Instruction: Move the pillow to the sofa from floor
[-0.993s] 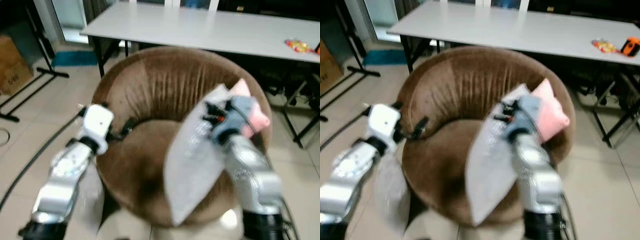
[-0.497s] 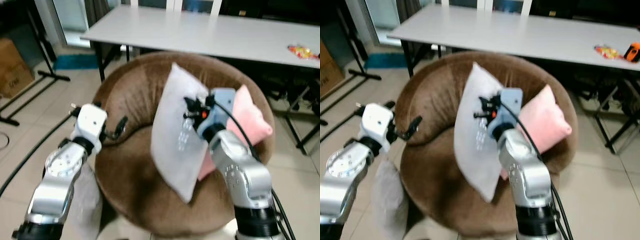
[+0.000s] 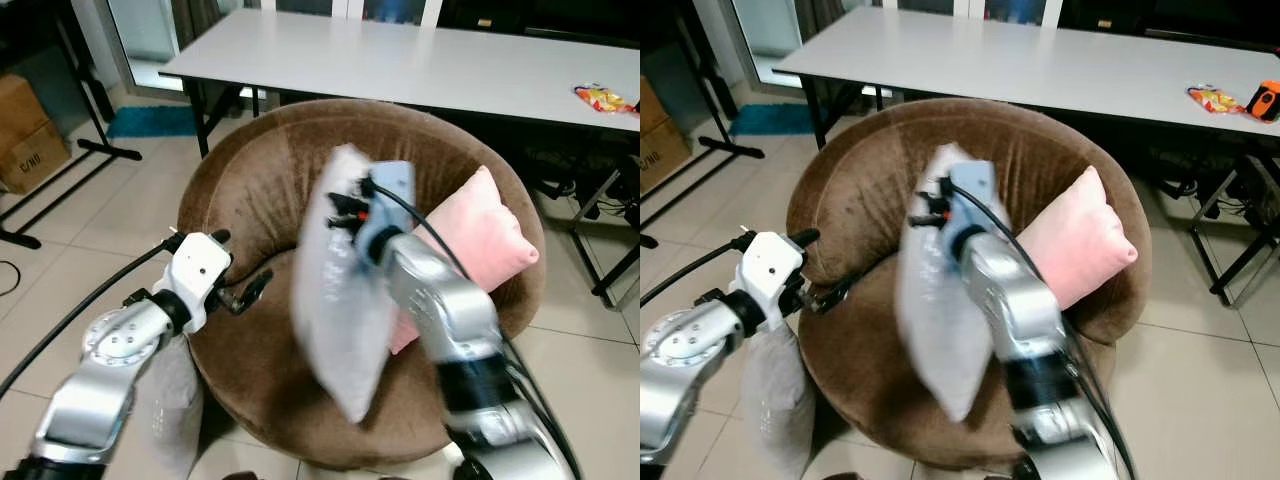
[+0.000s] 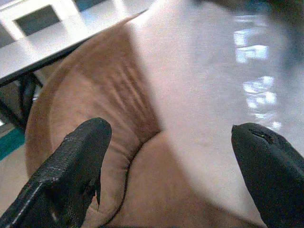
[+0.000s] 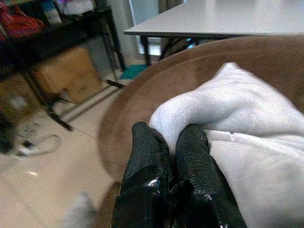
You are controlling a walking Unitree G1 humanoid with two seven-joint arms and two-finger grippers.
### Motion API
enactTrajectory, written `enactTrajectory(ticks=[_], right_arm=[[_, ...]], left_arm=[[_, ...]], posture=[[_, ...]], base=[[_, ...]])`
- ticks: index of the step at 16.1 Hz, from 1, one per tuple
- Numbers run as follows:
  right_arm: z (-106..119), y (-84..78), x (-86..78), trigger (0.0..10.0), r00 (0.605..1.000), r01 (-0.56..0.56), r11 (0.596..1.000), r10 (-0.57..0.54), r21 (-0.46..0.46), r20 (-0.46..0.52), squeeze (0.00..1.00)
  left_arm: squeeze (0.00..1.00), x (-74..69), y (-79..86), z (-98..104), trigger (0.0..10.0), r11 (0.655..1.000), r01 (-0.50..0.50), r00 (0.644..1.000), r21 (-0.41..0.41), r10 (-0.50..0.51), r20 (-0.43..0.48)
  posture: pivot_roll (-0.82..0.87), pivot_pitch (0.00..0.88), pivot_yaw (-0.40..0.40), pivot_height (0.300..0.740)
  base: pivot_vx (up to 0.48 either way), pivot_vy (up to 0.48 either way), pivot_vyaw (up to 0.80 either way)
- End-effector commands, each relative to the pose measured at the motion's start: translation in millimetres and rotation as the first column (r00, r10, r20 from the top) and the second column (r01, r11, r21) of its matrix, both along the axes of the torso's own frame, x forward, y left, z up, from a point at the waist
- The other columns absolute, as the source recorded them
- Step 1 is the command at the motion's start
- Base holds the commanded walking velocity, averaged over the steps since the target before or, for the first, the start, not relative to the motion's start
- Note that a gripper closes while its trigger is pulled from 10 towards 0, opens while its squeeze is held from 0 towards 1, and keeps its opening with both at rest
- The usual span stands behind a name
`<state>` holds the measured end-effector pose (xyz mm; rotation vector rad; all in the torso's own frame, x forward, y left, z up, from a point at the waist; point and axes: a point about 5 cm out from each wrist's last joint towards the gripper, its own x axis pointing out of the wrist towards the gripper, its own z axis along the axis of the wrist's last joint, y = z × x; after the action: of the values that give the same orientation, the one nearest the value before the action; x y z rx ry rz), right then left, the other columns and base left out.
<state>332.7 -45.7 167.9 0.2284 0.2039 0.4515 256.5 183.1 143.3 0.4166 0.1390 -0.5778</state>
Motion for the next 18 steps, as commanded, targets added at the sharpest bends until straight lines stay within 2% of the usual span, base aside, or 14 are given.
enactTrajectory(ticks=[1,2,3,4,7,9,11,15,16,18], right_arm=[[17.2,-2.9,9.1,10.0,0.998,0.025,0.994,-0.031,0.103,0.061,0.0],[16.8,-5.7,15.1,10.0,0.997,0.063,0.983,-0.071,0.17,0.041,0.0],[9.3,-15.1,23.5,10.0,0.991,0.128,0.965,-0.131,0.228,-0.006,0.0],[-0.4,-26.6,29.5,10.0,0.98,0.199,0.95,-0.195,0.24,-0.041,0.0],[-38.6,-66.2,33.6,10.0,0.922,0.385,0.911,-0.372,0.145,-0.112,0.0],[-52.8,-78.0,31.6,10.0,0.904,0.423,0.904,-0.415,0.066,-0.101,0.0],[-76.7,-93.9,26.9,10.0,0.878,0.463,0.878,-0.473,-0.122,-0.074,0.0],[-79.0,-96.2,29.0,10.0,0.879,0.462,0.879,-0.471,-0.115,-0.069,0.0],[-78.8,-95.3,30.3,10.0,0.89,0.444,0.889,-0.452,-0.116,-0.059,1.0],[-75.3,-99.1,31.0,10.0,0.898,0.436,0.882,-0.44,-0.177,0.017,1.0]], left_arm=[[0.0,-2.5,-2.5,2.9,10.0,0.999,0.048,0.999,0.0,-0.048,-0.02],[0.0,-4.2,-1.9,2.2,10.0,0.998,0.07,0.997,0.008,-0.069,-0.04],[0.0,-6.3,-1.9,1.0,10.0,0.995,0.094,0.993,0.01,-0.094,-0.066],[0.0,-7.7,-2.2,0.6,10.0,0.994,0.108,0.991,0.01,-0.107,-0.077],[0.0,-9.4,-2.6,1.3,10.0,0.993,0.116,0.99,0.013,-0.114,-0.079],[0.0,-10.2,-2.7,1.2,10.0,0.993,0.116,0.99,0.01,-0.115,-0.082],[0.0,-11.0,-3.1,0.9,10.0,0.994,0.114,0.99,0.003,-0.113,-0.085],[0.0,-13.0,-3.4,-0.8,10.0,0.993,0.119,0.987,-0.017,-0.12,-0.106],[0.0,-14.5,-3.3,-2.2,10.0,0.991,0.13,0.982,-0.03,-0.132,-0.132],[0.0,-16.6,-2.4,-4.0,10.0,0.989,0.143,0.976,-0.043,-0.148,-0.159]], posture=[[-0.02,0.0,-0.006,0.74],[-0.01,0.0,-0.005,0.74],[-0.01,0.0,-0.005,0.74],[-0.01,0.0,-0.006,0.74],[0.0,0.0,-0.014,0.74],[0.0,0.0,-0.016,0.74],[0.0,0.0,-0.022,0.74],[0.0,0.0,-0.026,0.74],[0.0,0.0,-0.023,0.74],[-0.01,0.0,-0.024,0.74]], base=[[0.0,0.0,0.0],[0.0,0.0,0.0],[0.0,0.0,0.0],[0.0,0.0,0.0],[0.0,0.0,0.0],[0.0,0.0,0.0],[0.0,0.0,0.0],[0.0,0.0,0.0],[0.0,0.0,0.0],[0.0,0.0,0.0]])
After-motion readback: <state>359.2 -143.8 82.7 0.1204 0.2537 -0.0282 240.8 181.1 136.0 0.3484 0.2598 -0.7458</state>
